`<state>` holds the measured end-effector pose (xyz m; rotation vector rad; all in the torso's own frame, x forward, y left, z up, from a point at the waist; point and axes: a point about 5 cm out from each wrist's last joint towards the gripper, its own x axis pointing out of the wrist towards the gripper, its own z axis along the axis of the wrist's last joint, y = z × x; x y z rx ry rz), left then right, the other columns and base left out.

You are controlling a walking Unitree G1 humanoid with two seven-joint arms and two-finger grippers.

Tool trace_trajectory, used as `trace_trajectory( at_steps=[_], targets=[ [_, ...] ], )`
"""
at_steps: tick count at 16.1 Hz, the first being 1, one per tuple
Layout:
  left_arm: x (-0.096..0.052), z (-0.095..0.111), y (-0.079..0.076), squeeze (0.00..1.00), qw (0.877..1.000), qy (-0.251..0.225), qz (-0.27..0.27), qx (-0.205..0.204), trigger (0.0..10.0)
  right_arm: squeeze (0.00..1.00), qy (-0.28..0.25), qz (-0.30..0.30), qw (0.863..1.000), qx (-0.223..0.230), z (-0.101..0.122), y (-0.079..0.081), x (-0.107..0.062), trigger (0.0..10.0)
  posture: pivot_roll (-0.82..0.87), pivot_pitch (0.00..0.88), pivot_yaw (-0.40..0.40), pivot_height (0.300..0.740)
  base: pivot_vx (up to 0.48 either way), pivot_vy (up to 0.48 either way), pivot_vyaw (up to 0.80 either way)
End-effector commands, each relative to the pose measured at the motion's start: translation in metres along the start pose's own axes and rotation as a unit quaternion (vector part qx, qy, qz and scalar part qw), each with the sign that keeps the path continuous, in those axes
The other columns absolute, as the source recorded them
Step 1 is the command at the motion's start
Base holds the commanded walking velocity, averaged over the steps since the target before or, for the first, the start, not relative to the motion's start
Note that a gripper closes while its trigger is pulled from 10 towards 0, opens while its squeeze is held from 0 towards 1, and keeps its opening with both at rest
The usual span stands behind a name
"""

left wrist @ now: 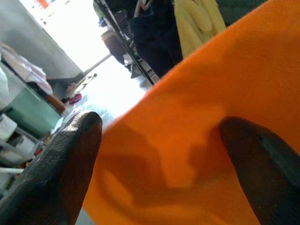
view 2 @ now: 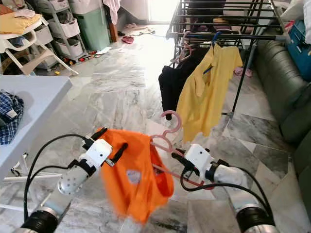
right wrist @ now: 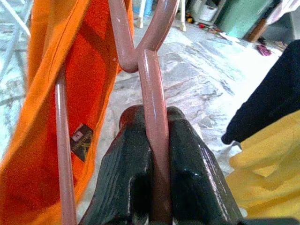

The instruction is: Hang hanger

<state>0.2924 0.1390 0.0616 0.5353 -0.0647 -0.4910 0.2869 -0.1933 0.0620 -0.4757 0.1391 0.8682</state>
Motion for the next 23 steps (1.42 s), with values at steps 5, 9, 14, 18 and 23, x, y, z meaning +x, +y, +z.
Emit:
trace_trajectory(
  at_steps=[5, 9, 14, 18, 23],
  targets=[
    [0.002, 0.009, 0.011, 1.0, 0.997, -0.022, -0.055, 0.057, 10.0, 0.0, 0.017, 0.036, 0.999, -0.034, 0.001, -0.009, -0.013, 10.0, -0.11, 0.0, 0.089, 0.74, 0.0, 0.0, 0.0],
    [-0.003, 0.005, -0.002, 1.0, 0.986, -0.015, -0.154, 0.058, 10.0, 0.0, 0.044, 0.073, 0.992, -0.088, -0.001, -0.011, -0.017, 10.0, -0.11, 0.0, 0.092, 0.74, 0.0, 0.0, 0.0],
    [-0.016, -0.004, -0.025, 0.0, 0.962, 0.006, -0.272, 0.035, 10.0, 0.0, 0.038, 0.08, 0.987, -0.134, 0.01, -0.019, -0.012, 10.0, -0.11, 0.0, 0.092, 0.74, 0.0, 0.0, 0.0],
    [-0.018, -0.008, -0.026, 0.0, 0.955, 0.02, -0.296, 0.02, 0.0, 0.0, 0.037, 0.089, 0.985, -0.146, 0.01, -0.017, -0.012, 10.0, -0.11, 0.0, 0.091, 0.74, 0.0, 0.0, 0.0],
    [-0.01, -0.009, -0.016, 0.0, 0.966, 0.032, -0.257, 0.021, 10.0, 0.0, 0.039, 0.102, 0.982, -0.152, 0.007, -0.013, -0.015, 10.0, -0.12, 0.0, 0.093, 0.74, 0.0, 0.0, 0.0]
  ],
)
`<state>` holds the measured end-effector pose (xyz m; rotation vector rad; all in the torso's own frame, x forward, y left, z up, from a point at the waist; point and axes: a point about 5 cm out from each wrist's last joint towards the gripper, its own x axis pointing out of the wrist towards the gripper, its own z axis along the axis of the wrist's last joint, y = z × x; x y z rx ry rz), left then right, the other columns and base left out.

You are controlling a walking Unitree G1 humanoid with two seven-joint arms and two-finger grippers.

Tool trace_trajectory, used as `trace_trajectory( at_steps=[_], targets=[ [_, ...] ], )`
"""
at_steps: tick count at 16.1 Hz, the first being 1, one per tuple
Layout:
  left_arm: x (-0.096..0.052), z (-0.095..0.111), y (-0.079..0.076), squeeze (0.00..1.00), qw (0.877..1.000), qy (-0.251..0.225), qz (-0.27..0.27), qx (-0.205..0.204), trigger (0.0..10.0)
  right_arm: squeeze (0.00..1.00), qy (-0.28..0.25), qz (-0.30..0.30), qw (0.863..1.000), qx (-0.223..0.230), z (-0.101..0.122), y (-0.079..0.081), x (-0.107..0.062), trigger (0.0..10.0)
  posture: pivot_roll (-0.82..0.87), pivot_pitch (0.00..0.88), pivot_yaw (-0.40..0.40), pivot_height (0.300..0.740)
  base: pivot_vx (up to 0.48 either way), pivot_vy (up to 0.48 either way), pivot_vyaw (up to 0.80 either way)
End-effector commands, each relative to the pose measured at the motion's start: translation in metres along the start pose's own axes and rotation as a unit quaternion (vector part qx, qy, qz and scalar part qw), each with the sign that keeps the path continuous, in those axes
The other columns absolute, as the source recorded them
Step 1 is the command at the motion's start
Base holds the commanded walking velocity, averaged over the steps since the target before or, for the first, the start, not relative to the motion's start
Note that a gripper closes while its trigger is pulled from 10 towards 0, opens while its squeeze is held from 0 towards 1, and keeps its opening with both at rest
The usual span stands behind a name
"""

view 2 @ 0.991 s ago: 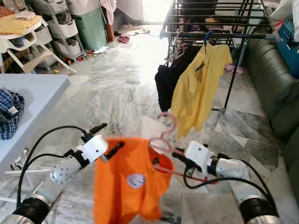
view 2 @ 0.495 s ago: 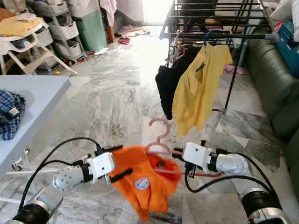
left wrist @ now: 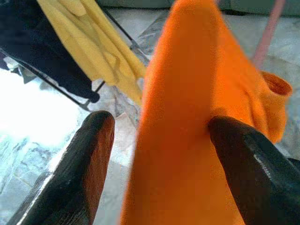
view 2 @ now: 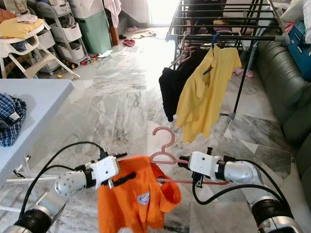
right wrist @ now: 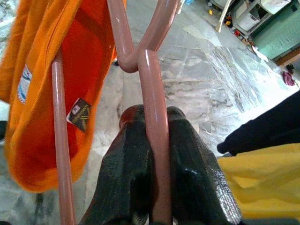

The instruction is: Hang hanger

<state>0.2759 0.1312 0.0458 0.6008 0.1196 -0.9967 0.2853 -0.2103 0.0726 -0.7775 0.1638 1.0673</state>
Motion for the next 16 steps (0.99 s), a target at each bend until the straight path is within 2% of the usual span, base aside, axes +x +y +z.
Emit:
trace_trajectory(
  at_steps=[1, 4, 7, 8, 9, 12, 16],
  targets=[
    [-0.002, -0.001, 0.006, 0.0, 1.0, 0.007, 0.008, -0.003, 10.0, 0.0, -0.012, 0.0, 1.0, -0.016, 0.005, -0.003, 0.001, 10.0, -0.12, 0.0, 0.093, 0.74, 0.0, 0.0, 0.0],
    [-0.003, 0.0, 0.013, 0.0, 0.999, 0.001, 0.016, -0.029, 10.0, 0.0, -0.01, -0.001, 1.0, -0.021, 0.005, -0.003, 0.001, 10.0, -0.12, 0.0, 0.093, 0.74, 0.0, 0.0, 0.0],
    [-0.004, -0.002, 0.016, 0.0, 0.998, 0.0, 0.0, -0.07, 10.0, 0.0, -0.011, -0.005, 0.999, -0.034, 0.006, -0.004, 0.002, 10.0, -0.11, 0.0, 0.093, 0.74, 0.0, 0.0, 0.0],
    [-0.004, -0.004, 0.016, 0.0, 0.997, 0.003, -0.007, -0.081, 2.0, 0.0, -0.013, -0.013, 0.999, -0.04, 0.007, -0.005, 0.001, 10.0, -0.12, 0.0, 0.094, 0.74, 0.0, 0.0, 0.0],
    [-0.005, -0.008, 0.013, 0.0, 0.995, 0.014, -0.033, -0.094, 0.0, 0.0, -0.016, -0.018, 0.999, -0.047, 0.008, -0.008, 0.001, 10.0, -0.12, 0.0, 0.095, 0.74, 0.0, 0.0, 0.0],
    [-0.006, -0.012, 0.008, 0.0, 0.991, 0.025, -0.069, -0.108, 0.0, 0.0, -0.018, -0.02, 0.998, -0.064, 0.011, -0.011, 0.001, 10.0, -0.12, 0.0, 0.097, 0.74, 0.0, 0.0, 0.0],
    [-0.005, -0.011, 0.009, 0.0, 0.99, 0.018, -0.072, -0.119, 0.0, 0.0, -0.013, -0.017, 0.997, -0.075, 0.01, -0.011, -0.001, 10.0, -0.12, 0.0, 0.096, 0.74, 0.0, 0.0, 0.0]
  ],
)
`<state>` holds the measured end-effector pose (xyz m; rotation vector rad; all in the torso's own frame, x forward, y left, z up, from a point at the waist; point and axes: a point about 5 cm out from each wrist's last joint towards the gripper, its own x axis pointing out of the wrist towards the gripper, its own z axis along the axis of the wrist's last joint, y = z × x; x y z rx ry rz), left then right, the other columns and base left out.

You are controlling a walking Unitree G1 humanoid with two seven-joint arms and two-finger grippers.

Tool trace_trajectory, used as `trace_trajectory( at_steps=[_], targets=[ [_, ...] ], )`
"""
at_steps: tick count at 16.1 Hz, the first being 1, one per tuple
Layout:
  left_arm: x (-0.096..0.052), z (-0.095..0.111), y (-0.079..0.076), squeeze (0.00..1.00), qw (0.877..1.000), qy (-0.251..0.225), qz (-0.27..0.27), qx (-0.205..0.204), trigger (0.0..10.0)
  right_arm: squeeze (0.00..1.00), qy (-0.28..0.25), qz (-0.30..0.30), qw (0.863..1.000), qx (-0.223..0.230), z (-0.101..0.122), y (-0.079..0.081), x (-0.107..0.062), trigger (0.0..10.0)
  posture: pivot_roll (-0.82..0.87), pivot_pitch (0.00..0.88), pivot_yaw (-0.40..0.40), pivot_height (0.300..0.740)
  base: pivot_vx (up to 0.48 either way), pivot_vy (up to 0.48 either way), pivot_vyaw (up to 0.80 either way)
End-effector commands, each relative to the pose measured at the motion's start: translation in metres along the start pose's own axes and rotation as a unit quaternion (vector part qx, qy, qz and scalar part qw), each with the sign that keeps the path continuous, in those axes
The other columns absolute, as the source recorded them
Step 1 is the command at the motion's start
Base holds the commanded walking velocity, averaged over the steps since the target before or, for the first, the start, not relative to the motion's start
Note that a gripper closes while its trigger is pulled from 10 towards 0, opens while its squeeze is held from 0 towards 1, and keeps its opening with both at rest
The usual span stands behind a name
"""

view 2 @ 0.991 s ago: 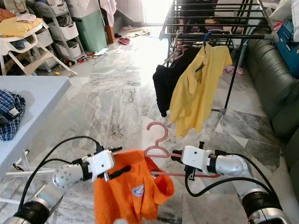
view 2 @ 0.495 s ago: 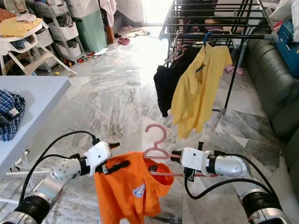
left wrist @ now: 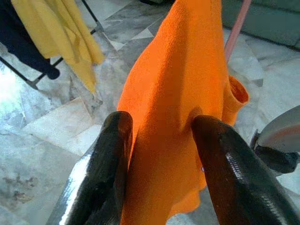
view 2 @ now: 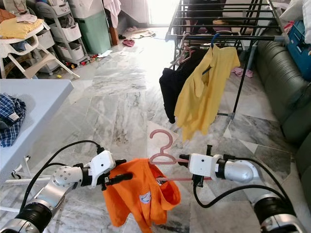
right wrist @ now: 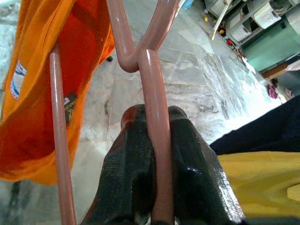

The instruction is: Hang hanger

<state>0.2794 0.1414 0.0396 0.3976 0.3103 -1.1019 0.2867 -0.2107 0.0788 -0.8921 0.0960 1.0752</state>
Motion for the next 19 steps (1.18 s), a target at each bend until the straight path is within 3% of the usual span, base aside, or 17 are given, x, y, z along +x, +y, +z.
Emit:
trace_trajectory(
  at_steps=[1, 9, 18, 19],
  targets=[
    [-0.0018, 0.0017, 0.0051, 0.0, 1.0, -0.001, 0.003, -0.005, 0.0, 0.0, -0.012, -0.012, 1.0, -0.015, 0.0052, -0.007, 0.0016, 10.0, -0.12, 0.0, 0.096, 0.74, 0.0, 0.0, 0.0],
    [-0.002, 0.0018, 0.0037, 0.0, 0.999, -0.007, -0.017, -0.031, 0.0, 0.0, -0.004, -0.012, 1.0, -0.028, 0.0026, -0.0043, 0.0018, 10.0, -0.12, 0.0, 0.101, 0.74, 0.0, 0.0, 0.0],
    [-0.0014, -0.0004, 0.0, 0.0, 1.0, 0.004, -0.024, -0.016, 0.0, 0.0, -0.001, -0.021, 0.999, -0.032, 0.0015, -0.0061, 0.0027, 10.0, -0.12, 0.0, 0.101, 0.74, 0.0, 0.0, 0.0],
    [-0.001, 0.0002, 0.0009, 1.0, 1.0, 0.0, -0.014, -0.017, 5.5, 0.0, -0.001, -0.021, 0.999, -0.033, 0.0016, -0.0061, 0.0029, 10.0, -0.12, 0.0, 0.1, 0.74, 0.0, 0.0, 0.0]
  ],
)
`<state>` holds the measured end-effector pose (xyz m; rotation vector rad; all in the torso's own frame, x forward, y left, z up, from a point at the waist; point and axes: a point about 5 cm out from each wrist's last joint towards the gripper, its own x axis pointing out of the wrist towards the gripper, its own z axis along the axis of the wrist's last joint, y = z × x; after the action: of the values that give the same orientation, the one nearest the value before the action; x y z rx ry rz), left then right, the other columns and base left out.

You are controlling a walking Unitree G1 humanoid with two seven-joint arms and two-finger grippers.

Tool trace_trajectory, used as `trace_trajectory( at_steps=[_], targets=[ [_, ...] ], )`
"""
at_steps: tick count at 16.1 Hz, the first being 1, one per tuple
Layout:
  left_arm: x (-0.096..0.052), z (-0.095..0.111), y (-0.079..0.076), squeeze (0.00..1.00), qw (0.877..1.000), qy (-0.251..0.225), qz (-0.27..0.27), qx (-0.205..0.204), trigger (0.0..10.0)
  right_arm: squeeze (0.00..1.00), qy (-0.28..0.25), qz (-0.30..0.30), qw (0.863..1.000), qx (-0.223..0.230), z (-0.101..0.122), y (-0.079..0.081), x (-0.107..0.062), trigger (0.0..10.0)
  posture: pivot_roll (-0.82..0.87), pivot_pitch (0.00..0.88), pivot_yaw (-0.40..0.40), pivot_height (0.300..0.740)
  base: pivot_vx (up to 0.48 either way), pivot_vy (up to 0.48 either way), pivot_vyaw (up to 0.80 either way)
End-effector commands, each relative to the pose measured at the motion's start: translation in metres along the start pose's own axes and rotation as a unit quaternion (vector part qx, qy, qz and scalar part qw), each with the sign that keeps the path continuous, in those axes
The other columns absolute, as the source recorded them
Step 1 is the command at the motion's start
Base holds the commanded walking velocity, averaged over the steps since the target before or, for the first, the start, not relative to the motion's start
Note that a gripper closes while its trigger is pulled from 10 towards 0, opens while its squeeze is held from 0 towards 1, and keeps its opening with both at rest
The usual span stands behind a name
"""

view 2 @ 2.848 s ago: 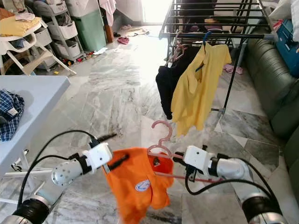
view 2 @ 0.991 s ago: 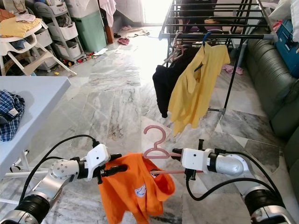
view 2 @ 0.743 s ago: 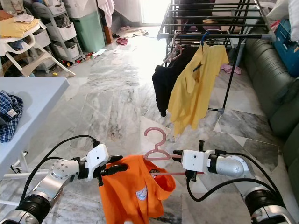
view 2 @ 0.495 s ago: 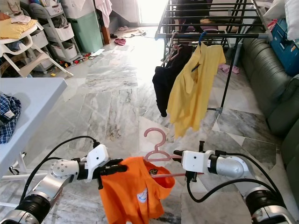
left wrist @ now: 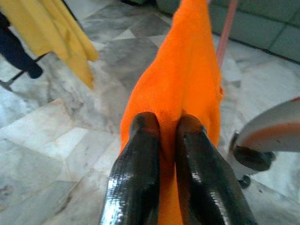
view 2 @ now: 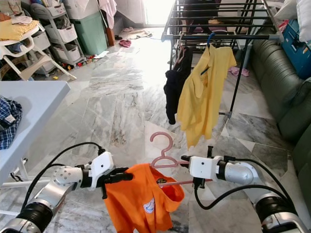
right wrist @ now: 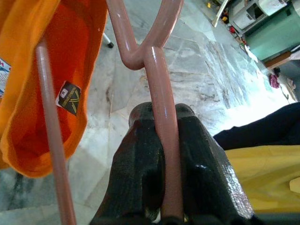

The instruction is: Hang hanger

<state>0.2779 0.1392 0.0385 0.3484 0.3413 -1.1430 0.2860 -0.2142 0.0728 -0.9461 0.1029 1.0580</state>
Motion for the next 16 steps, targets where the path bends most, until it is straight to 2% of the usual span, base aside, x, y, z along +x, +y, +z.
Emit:
trace_trajectory(
  at_steps=[1, 7, 10, 11, 12, 13, 14, 15, 16],
  targets=[
    [-0.0025, 0.0002, 0.0032, 1.0, 1.0, 0.003, 0.012, 0.002, 10.0, 0.0, -0.019, -0.019, 1.0, -0.013, 0.0074, -0.01, 0.0028, 10.0, -0.12, 0.0, 0.099, 0.74, 0.0, 0.0, 0.0],
    [-0.0022, -0.0007, 0.0027, 1.0, 1.0, 0.013, 0.009, 0.022, 10.0, 0.0, -0.02, -0.02, 0.999, -0.016, 0.0076, -0.0105, 0.0032, 10.0, -0.12, 0.0, 0.102, 0.74, 0.0, 0.0, 0.0],
    [0.0004, -0.0012, 0.0004, 1.0, 1.0, 0.018, -0.01, 0.013, 10.0, 0.0, -0.02, -0.021, 0.999, -0.016, 0.0079, -0.0107, 0.0035, 10.0, -0.12, 0.0, 0.106, 0.74, 0.0, 0.0, 0.0],
    [0.0013, -0.0026, -0.0013, 0.87, 1.0, 0.023, -0.019, 0.009, 10.0, 0.0, -0.021, -0.021, 0.999, -0.016, 0.0081, -0.0107, 0.0036, 10.0, -0.12, 0.0, 0.105, 0.74, 0.0, 0.0, 0.0],
    [0.0018, -0.0035, -0.0023, 0.0, 0.999, 0.027, -0.024, 0.008, 10.0, 0.0, -0.021, -0.021, 0.999, -0.016, 0.0081, -0.0107, 0.0037, 10.0, -0.13, 0.0, 0.105, 0.74, 0.0, 0.0, 0.0],
    [0.0027, -0.0042, -0.0033, 0.0, 0.999, 0.027, -0.031, -0.001, 10.0, 0.0, -0.022, -0.019, 0.999, -0.016, 0.0081, -0.0101, 0.0034, 10.0, -0.13, 0.0, 0.106, 0.74, 0.0, 0.0, 0.0],
    [0.0031, -0.0052, -0.0034, 0.0, 0.999, 0.031, -0.034, -0.006, 5.6, 0.0, -0.03, -0.006, 0.999, -0.034, 0.0109, -0.0091, 0.0027, 10.0, -0.13, 0.0, 0.107, 0.74, 0.0, 0.0, 0.0],
    [0.0035, -0.0059, -0.0028, 0.0, 0.999, 0.037, -0.03, -0.002, 10.0, 0.0, -0.037, -0.002, 0.999, -0.038, 0.0126, -0.0092, 0.0023, 10.0, -0.13, 0.0, 0.107, 0.74, 0.0, 0.0, 0.0],
    [0.0038, -0.0063, -0.0025, 0.0, 0.999, 0.039, -0.028, -0.003, 10.0, 0.0, -0.039, -0.004, 0.998, -0.042, 0.0134, -0.01, 0.0023, 10.0, -0.13, 0.0, 0.107, 0.74, 0.0, 0.0, 0.0]
  ],
)
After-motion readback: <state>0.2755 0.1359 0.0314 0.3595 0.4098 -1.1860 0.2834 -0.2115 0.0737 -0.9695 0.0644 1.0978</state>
